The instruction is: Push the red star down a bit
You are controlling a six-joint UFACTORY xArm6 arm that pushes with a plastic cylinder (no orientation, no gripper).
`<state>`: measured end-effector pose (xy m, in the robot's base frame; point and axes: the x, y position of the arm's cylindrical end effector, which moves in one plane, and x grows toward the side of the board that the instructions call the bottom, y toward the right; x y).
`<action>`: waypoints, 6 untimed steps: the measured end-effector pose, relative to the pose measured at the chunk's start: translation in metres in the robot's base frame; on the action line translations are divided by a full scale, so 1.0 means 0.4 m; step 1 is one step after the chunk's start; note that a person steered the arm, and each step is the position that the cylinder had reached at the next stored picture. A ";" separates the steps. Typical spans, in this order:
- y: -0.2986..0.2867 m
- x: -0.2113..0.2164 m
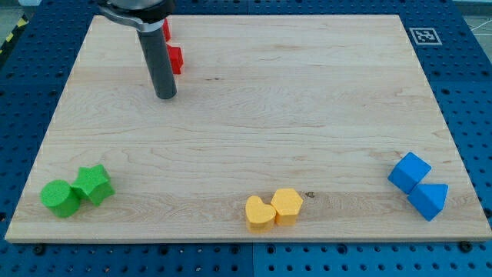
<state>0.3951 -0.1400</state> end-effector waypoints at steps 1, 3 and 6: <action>-0.133 -0.033; -0.164 -0.284; -0.023 -0.255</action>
